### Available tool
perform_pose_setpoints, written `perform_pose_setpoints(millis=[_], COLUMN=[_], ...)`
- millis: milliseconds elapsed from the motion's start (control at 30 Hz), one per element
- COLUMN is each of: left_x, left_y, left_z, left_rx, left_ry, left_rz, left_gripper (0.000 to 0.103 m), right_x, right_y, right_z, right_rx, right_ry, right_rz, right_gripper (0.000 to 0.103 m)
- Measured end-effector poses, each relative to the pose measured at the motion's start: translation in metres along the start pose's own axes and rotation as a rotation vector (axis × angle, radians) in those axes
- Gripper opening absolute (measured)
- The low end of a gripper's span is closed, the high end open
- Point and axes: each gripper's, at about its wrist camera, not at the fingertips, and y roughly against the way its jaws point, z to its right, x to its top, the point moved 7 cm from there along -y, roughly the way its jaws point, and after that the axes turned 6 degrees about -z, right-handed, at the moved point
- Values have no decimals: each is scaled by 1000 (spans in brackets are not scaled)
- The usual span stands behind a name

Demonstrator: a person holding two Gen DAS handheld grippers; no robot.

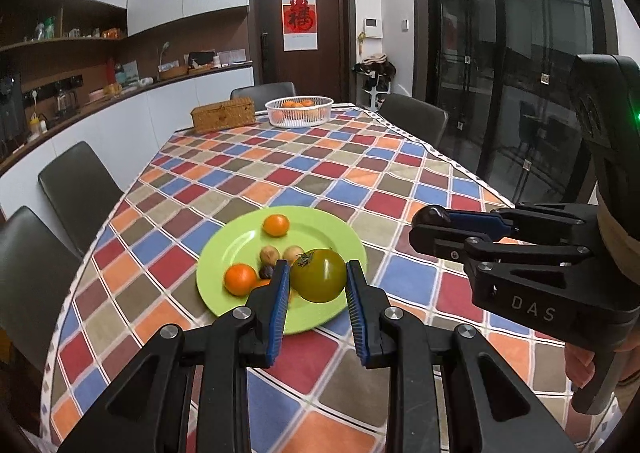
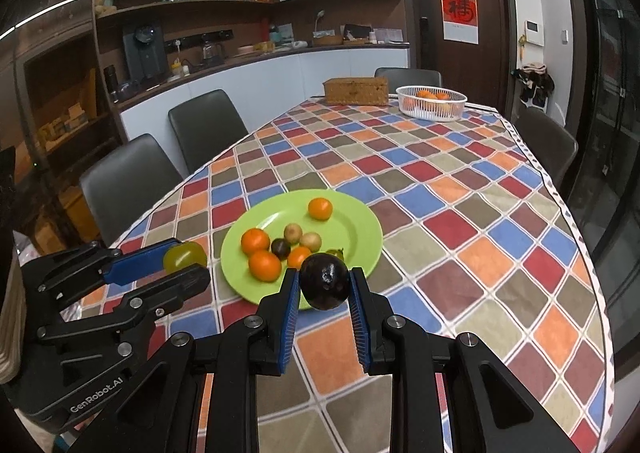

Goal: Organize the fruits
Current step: 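Carry the tomato and plum over the green plate, then open both grippers to release the tomato and plum on the plate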

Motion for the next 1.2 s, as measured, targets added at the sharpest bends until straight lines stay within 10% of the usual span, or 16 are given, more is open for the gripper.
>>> perform_pose_setpoints(millis=[533, 1200], left_x=[28, 17], left_y=[-51, -161], left_z=[-47, -87], left_rx=[16, 25], left_ry=[-5, 14], left_rz=[-11, -233], left_gripper=[28, 28], right_x=[32, 38], right_y=[-65, -166], right_z=[3, 17], right_rx=[-17, -10], right_ry=[-10, -58], right_rz=[-59, -223], right_gripper=[26, 26])
